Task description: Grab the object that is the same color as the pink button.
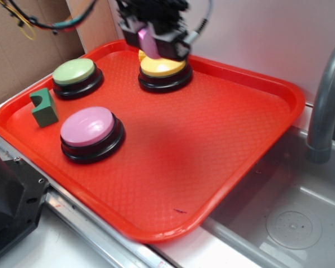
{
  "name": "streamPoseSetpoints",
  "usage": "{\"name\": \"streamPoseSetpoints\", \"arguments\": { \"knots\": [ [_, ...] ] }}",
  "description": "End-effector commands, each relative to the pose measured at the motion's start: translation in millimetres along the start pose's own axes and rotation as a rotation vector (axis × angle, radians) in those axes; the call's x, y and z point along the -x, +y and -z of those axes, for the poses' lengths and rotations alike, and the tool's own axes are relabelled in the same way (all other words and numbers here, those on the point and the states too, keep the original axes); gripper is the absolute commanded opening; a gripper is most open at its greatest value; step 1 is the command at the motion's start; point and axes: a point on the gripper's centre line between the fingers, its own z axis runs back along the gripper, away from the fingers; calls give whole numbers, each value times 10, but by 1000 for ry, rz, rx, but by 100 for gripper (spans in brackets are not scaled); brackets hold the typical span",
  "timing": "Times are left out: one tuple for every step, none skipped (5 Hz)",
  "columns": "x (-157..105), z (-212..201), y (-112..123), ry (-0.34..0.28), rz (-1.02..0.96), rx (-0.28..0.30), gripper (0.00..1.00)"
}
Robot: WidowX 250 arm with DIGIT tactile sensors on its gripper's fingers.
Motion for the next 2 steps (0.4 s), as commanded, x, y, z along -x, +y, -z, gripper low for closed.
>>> {"name": "streamPoseSetpoints", "arguments": {
  "knots": [
    [158,-175,415,-91,-39,-86,0],
    [84,-46,358,-16,-20,-129,0]
  ]
}}
